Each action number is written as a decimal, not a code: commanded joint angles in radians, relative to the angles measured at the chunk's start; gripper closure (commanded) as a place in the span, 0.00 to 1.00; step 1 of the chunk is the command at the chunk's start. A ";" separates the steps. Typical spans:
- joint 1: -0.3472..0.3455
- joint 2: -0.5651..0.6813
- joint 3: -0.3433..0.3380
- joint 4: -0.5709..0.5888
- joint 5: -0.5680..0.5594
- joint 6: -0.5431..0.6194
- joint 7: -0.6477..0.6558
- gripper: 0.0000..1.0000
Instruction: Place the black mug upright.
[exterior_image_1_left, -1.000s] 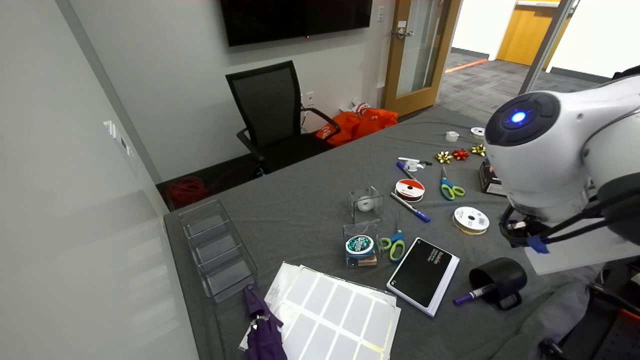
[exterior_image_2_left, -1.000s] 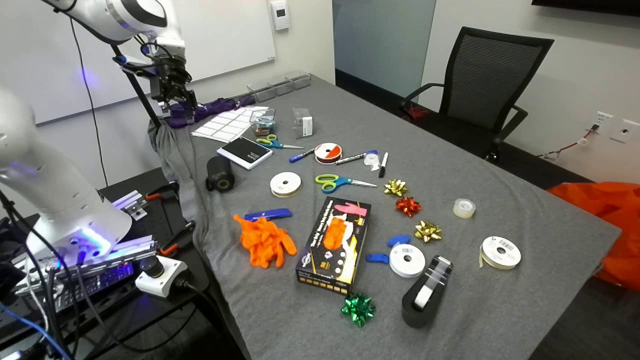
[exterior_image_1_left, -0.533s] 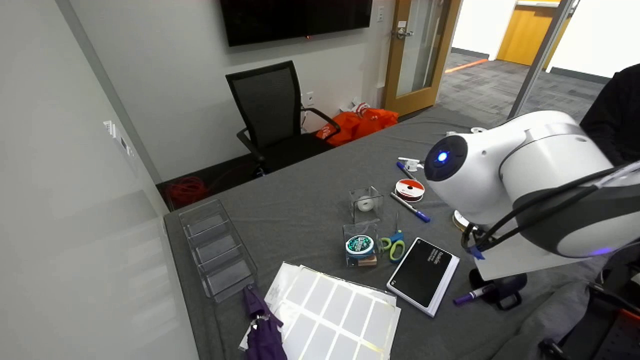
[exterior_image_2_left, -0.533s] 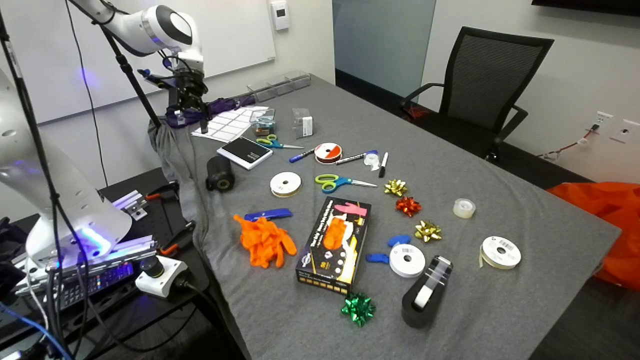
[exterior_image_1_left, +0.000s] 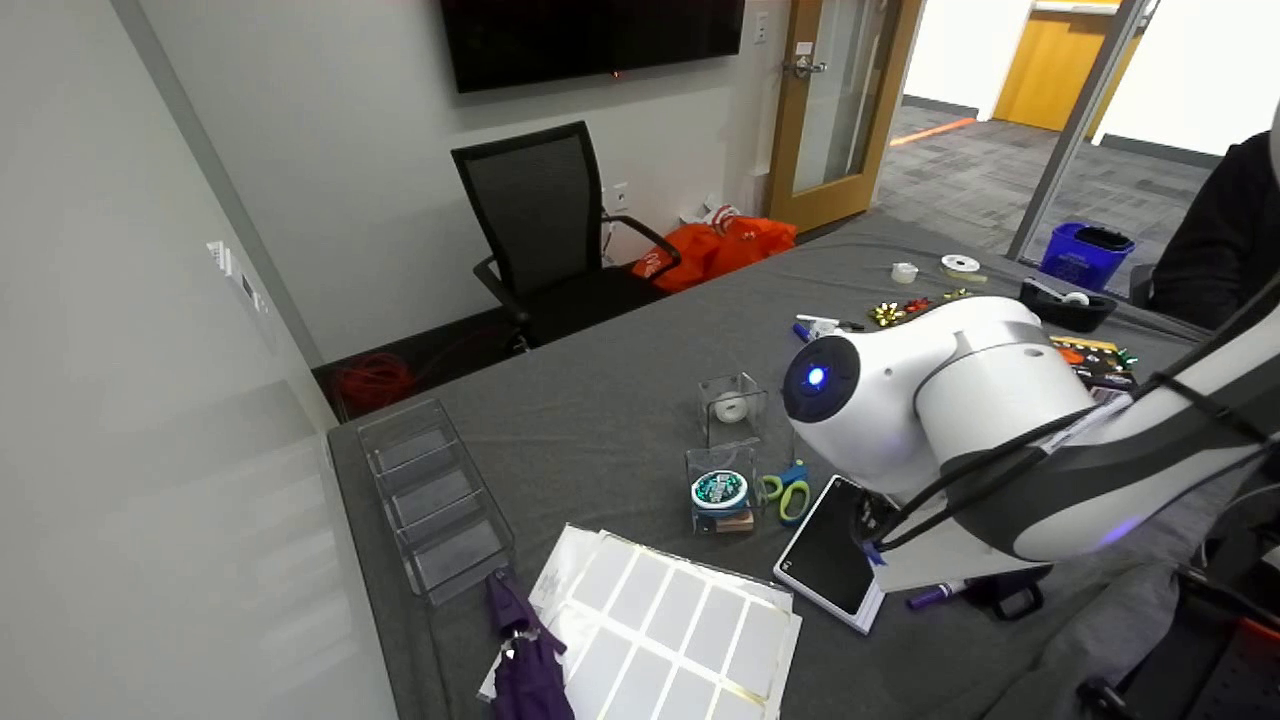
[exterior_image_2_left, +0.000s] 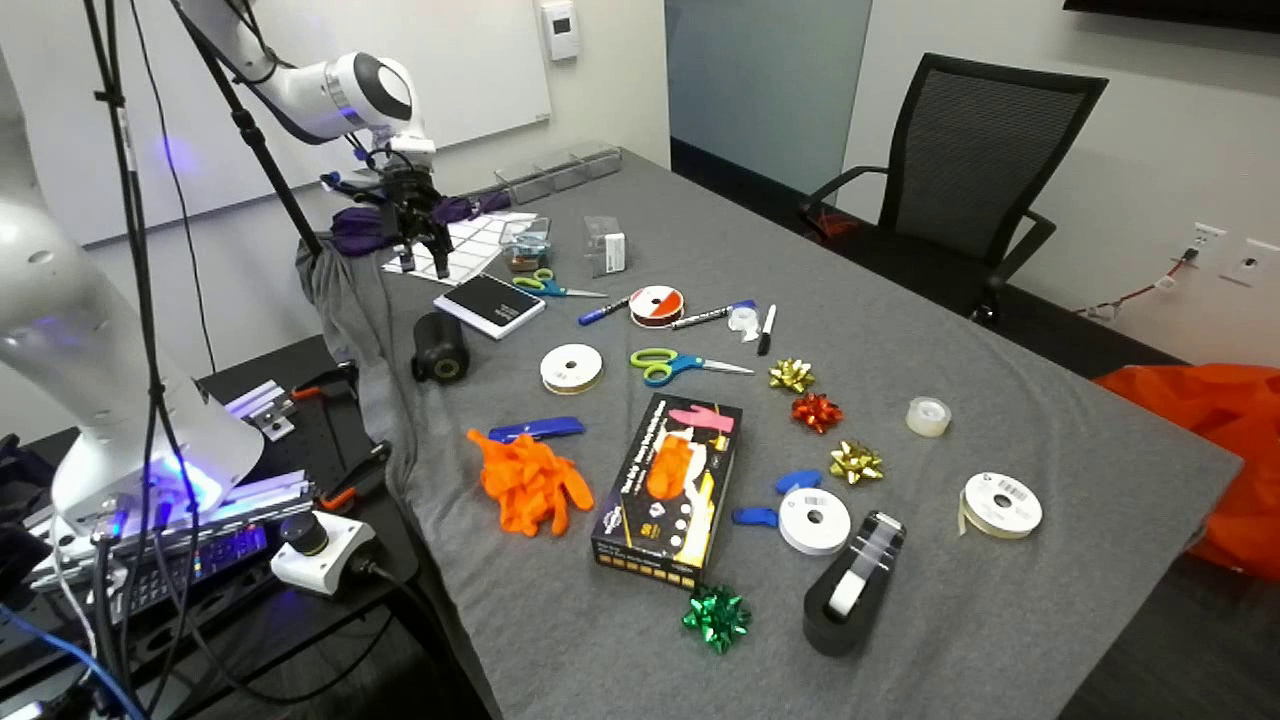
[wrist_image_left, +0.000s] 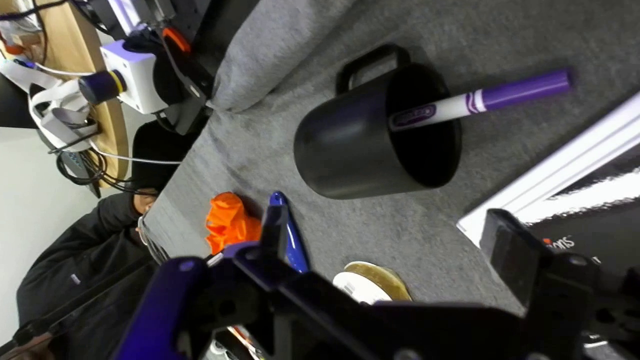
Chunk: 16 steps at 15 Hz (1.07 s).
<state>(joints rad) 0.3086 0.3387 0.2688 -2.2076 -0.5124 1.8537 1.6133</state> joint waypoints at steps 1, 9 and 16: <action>0.037 0.066 -0.068 0.036 -0.094 0.075 0.017 0.00; 0.035 0.075 -0.107 0.028 -0.140 0.103 0.011 0.00; 0.024 0.079 -0.093 0.031 -0.102 0.114 -0.055 0.00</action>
<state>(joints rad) 0.3359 0.4139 0.1727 -2.1806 -0.6510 1.9562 1.6215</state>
